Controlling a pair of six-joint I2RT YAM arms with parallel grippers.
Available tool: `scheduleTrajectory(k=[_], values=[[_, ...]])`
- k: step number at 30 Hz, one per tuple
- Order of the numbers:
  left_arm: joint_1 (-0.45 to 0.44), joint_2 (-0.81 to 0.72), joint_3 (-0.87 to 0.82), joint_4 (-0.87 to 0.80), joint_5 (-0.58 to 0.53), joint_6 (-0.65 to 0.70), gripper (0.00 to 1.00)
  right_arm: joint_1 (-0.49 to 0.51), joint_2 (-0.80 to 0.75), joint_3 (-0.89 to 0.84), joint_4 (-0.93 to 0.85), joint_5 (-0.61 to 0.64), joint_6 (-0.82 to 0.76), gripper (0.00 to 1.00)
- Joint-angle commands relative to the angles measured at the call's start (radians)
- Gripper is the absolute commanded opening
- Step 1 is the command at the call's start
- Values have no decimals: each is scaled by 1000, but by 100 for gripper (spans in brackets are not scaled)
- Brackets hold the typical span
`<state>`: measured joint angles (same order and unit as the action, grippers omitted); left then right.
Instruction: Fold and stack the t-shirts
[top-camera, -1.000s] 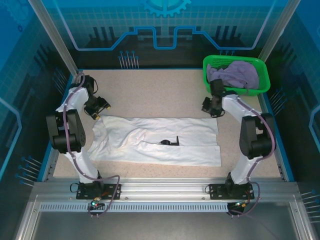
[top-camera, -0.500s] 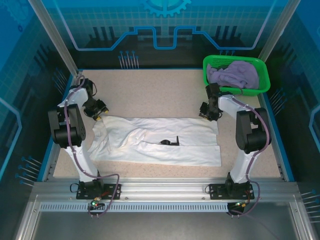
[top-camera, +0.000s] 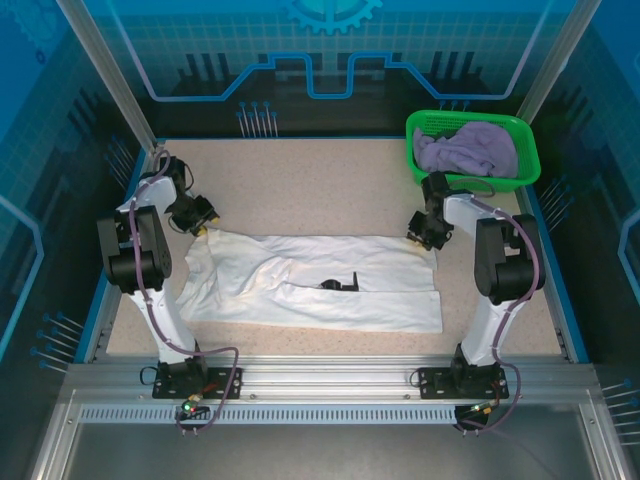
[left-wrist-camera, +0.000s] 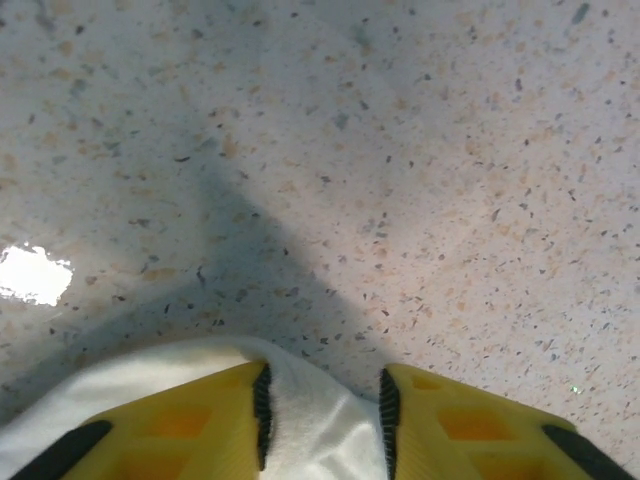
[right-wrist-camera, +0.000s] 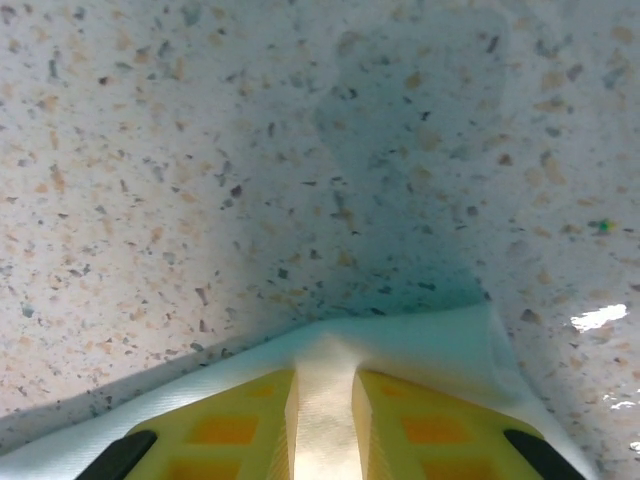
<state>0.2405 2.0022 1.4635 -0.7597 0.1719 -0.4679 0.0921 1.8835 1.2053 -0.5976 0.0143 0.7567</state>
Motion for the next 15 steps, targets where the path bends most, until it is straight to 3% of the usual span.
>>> scheduleTrajectory(k=[1,7,15], values=[[6,17,-7,11,47,1,28,-28,-43,-32,-3,7,31,24],[6,18,8,26,62,2,1,-56,-42,-59,-3,1,50,24],[67,35,52,62,86,-39,0,-102,-7,-56,-14,6,102,23]])
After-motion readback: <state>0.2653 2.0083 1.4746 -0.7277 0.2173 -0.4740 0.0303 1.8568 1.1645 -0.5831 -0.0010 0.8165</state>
